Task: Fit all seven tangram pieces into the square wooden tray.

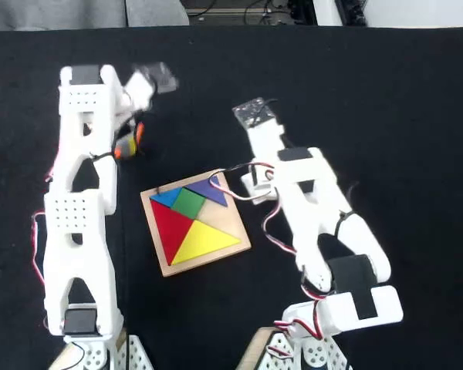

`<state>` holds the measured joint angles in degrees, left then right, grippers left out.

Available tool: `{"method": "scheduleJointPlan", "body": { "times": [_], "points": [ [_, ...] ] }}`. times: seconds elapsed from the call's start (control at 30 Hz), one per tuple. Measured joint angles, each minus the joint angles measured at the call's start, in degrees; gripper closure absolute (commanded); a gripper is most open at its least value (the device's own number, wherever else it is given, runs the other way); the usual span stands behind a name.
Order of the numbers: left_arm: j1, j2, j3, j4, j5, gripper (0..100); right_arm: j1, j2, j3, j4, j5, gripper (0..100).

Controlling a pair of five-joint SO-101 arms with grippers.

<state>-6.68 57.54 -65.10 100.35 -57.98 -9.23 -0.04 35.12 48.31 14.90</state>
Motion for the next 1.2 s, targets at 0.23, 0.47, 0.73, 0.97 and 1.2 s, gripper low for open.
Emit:
{"method": "scheduleJointPlan", "body": {
  "times": [0.23,0.47,0.73,0.97,1.2],
  "points": [
    [2.02,-17.49,1.14,0.18,29.71,97,1.67,0.0,0.0,0.26,-0.79,98.8],
    [2.73,-36.4,21.19,0.44,54.59,97,1.76,-0.09,-1.93,13.19,5.63,98.8],
    [9.67,-59.16,48.0,-5.8,67.52,97,-1.32,-0.09,5.27,12.48,7.91,98.8],
    [12.48,-75.87,76.75,-20.13,80.88,97,-10.81,-0.09,6.15,13.45,8.0,98.8],
    [13.54,-88.88,99.34,-37.8,85.36,97,-17.41,-0.09,6.24,13.45,5.63,98.8]
  ]
}}
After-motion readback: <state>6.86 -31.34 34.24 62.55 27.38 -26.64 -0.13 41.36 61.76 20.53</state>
